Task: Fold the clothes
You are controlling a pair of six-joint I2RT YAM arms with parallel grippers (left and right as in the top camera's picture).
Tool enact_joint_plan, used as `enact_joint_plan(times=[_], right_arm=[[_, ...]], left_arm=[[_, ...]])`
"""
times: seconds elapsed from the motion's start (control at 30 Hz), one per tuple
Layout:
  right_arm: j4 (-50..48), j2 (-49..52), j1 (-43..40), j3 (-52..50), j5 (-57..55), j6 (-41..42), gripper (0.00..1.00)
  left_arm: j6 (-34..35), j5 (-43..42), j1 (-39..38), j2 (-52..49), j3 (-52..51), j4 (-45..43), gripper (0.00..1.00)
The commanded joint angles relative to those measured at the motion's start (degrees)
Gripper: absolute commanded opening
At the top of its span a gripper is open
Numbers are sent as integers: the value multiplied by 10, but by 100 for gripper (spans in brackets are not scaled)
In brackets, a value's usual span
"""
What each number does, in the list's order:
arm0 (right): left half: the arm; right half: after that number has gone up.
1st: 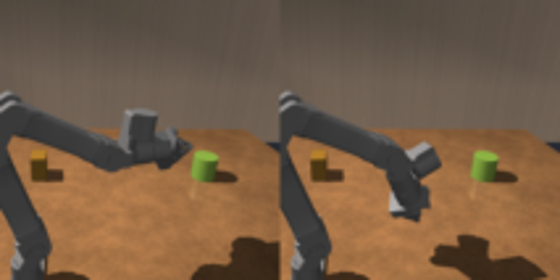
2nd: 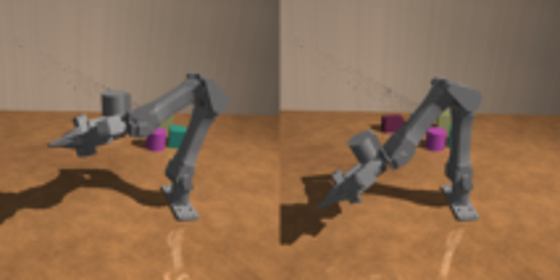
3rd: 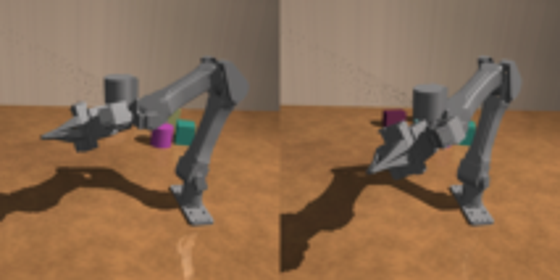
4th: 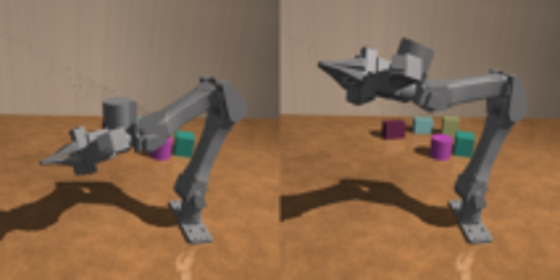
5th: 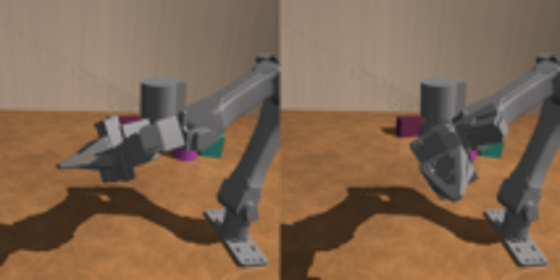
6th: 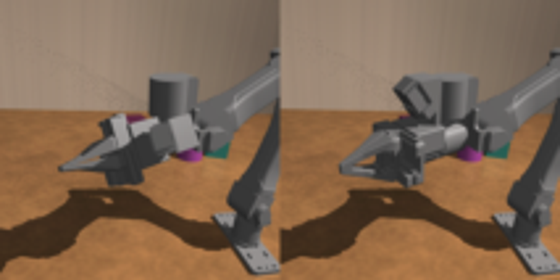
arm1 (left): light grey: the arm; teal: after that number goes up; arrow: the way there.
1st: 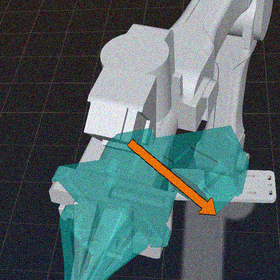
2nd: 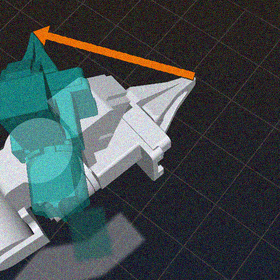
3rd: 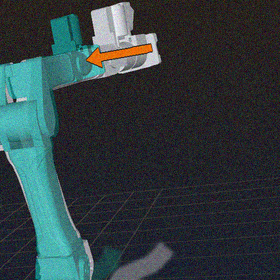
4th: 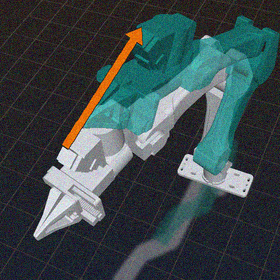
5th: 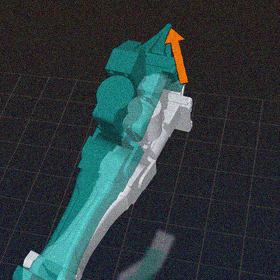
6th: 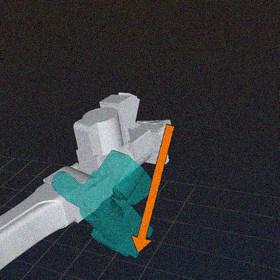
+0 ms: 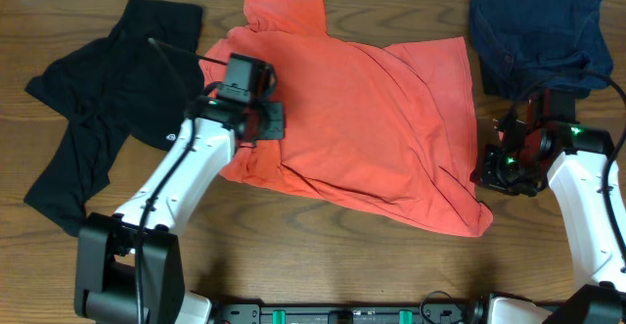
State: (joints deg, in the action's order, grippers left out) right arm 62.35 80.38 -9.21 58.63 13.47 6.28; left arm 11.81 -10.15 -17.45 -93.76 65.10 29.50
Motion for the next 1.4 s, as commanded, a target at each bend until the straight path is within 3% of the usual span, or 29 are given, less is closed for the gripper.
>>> enact_joint_plan(times=[0.0,0.23,0.53,0.57,0.6,0.67,0.73,1.0,1.13,1.37], right_arm=[[1,3,-5,-3,5,-8,21],[0,3,-5,-3,5,-8,21],[0,3,-5,-3,5,-8,21],[0,3,-5,-3,5,-8,21],[0,3,-5,-3,5,-8,21],[0,3,-5,-3,5,-8,21],[0,3,-5,-3,5,-8,21],[-1,3,-5,-3,5,-8,23],[-2,3,-5,-3,5,-8,23],[-7,3,-5,-3,4,-12,23]], left_arm=[[5,15,-27,-6,12,-7,6],[5,46,-53,-16,6,-29,6],[4,47,-54,-105,6,-82,8],[3,47,-54,-111,6,-85,17],[1,49,-52,-116,6,-86,43],[-12,49,-48,-114,8,-83,74],[-17,49,-42,-104,20,-64,99],[-22,93,-1,-13,100,114,98],[-23,139,41,19,100,168,98],[-43,138,125,6,81,214,98]])
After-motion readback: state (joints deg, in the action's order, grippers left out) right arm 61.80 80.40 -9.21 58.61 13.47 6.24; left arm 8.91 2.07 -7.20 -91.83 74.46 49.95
